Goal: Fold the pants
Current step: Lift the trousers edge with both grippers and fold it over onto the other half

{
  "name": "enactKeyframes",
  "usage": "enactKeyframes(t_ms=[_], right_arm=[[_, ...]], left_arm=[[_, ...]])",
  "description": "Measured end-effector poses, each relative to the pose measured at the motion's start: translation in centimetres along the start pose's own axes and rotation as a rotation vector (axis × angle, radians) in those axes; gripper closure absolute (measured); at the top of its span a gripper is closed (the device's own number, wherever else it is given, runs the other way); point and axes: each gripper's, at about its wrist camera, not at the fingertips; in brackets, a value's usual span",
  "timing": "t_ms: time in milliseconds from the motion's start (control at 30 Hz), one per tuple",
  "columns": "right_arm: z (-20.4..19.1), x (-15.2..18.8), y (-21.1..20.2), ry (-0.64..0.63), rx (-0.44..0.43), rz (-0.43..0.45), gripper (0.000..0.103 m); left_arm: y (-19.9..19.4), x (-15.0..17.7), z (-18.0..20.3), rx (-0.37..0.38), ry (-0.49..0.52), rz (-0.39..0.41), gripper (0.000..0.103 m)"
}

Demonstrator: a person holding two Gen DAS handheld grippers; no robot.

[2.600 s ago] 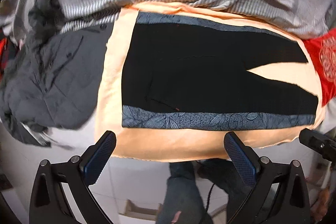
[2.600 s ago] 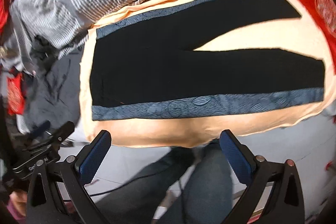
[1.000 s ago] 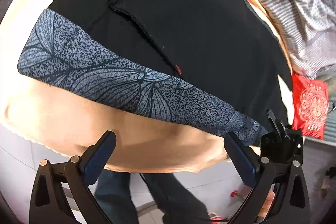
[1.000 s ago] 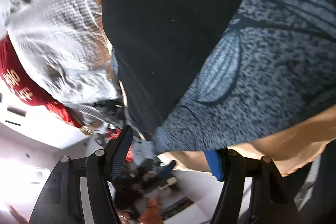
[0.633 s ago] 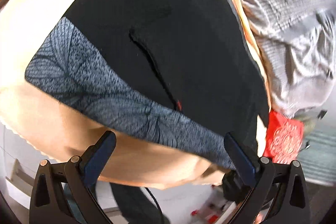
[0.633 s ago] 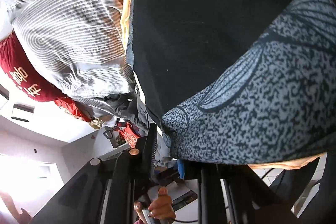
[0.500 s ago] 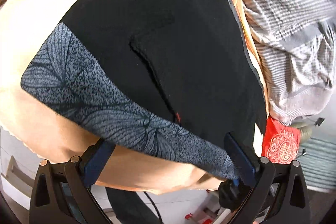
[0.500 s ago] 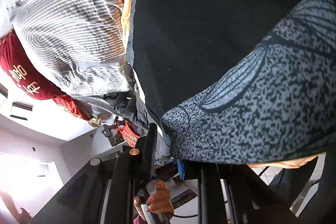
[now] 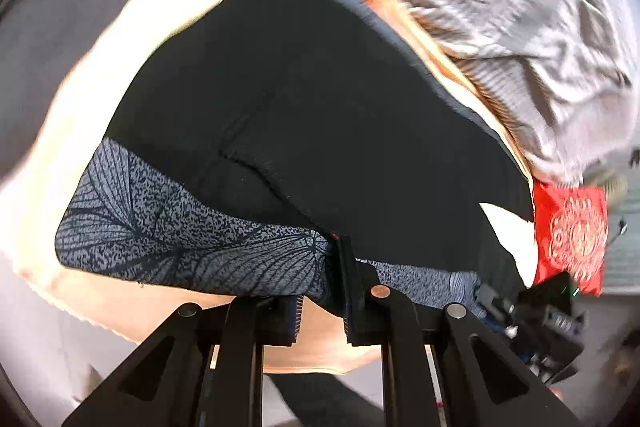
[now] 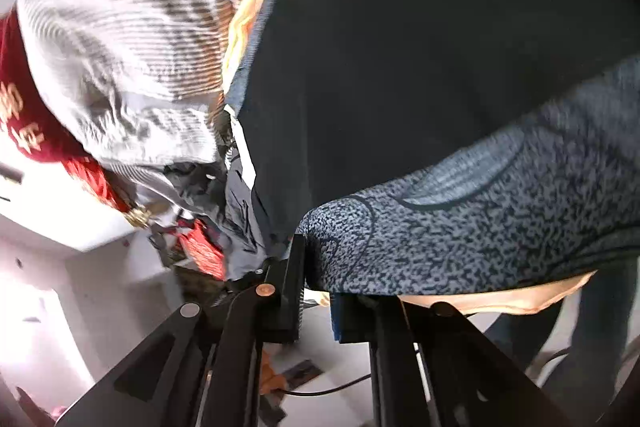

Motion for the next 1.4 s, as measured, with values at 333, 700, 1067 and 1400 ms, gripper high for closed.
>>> enactKeyframes(t_ms=[333,700,1067,1400], right_arm=[[-8.6,-8.2,-2.7,-0.182,0.159,-0.065,0.092],[-9.0,-24.5,1.1,-0.107,0.181,-0.214,0.092],[-6.2,-31.0,5.1,-0.074,0.220,-0.298,0.086],[-12.2,-25.2,1.0,-0.302,0.173,-0.334,0.021]], left_arm=[[-3.3,-8.6,6.2,-0.018,0.114,0.103,0.086],[3.9,-21.3,7.9,-0.189,0.050,0.139,0.086],[3.8,-22.5,7.5,-0.384,-0.044,0.238,0.021],[7.6,-17.6,10.4,-0.491,0.035,0.096,0.021]])
Point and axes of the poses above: each gripper's, at about its wrist camera, not at the fingertips, and y roughly the way its jaws point, z to its right, x to its underside, and after that the axes turned 12 degrees about -z, right-handed
